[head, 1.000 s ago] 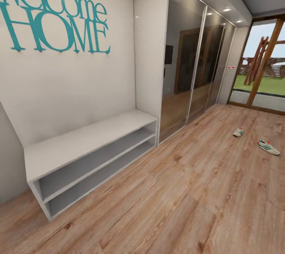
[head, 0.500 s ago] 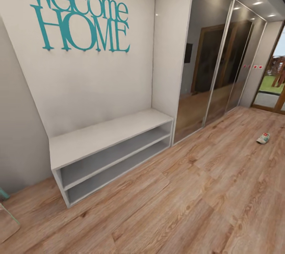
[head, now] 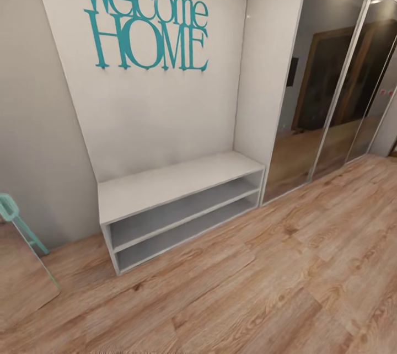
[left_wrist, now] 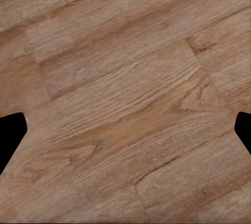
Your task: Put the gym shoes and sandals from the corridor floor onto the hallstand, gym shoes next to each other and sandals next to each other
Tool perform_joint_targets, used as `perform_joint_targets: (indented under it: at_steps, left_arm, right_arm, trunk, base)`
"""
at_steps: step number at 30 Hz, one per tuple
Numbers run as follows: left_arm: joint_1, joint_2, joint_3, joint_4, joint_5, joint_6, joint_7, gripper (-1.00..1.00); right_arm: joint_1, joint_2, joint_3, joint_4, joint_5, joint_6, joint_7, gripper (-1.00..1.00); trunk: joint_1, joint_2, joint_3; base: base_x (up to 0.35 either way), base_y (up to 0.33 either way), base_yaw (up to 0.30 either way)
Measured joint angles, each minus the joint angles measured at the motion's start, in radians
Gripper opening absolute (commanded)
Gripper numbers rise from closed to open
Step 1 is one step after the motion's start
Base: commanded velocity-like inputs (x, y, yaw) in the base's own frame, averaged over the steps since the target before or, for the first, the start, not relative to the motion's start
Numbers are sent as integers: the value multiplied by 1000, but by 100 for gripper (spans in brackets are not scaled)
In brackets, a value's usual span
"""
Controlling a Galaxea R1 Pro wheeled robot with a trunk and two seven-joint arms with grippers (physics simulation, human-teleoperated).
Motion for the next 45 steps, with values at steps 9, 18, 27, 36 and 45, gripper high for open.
perform_joint_targets:
  at_steps: [9, 18, 27, 36, 45]
  left_arm:
    - [0, -1, 38, 0, -1, -1, -2, 100]
    - [0, -3, 33, -1, -2, -1, -11, 100]
    - [0, -4, 28, -1, -3, -2, -13, 100]
    - [0, -3, 32, -2, -3, -2, -14, 100]
    - [0, -3, 33, -2, -2, -2, -14, 100]
  right_arm:
    - [0, 1, 0, 0, 0, 0, 0, 100]
    - [0, 2, 0, 0, 0, 0, 0, 100]
    - [0, 2, 0, 0, 0, -1, 0, 100]
    - [0, 2, 0, 0, 0, -1, 0, 100]
    - [0, 2, 0, 2, 0, -2, 0, 100]
  trunk:
    - [0, 0, -6]
    - [0, 0, -11]
    - [0, 0, -17]
    - [0, 0, -22]
    - [0, 0, -28]
  base:
    - [0, 0, 272]
    - [0, 0, 272]
    - [0, 0, 272]
    - [0, 1, 272]
    - [-81, 153, 271]
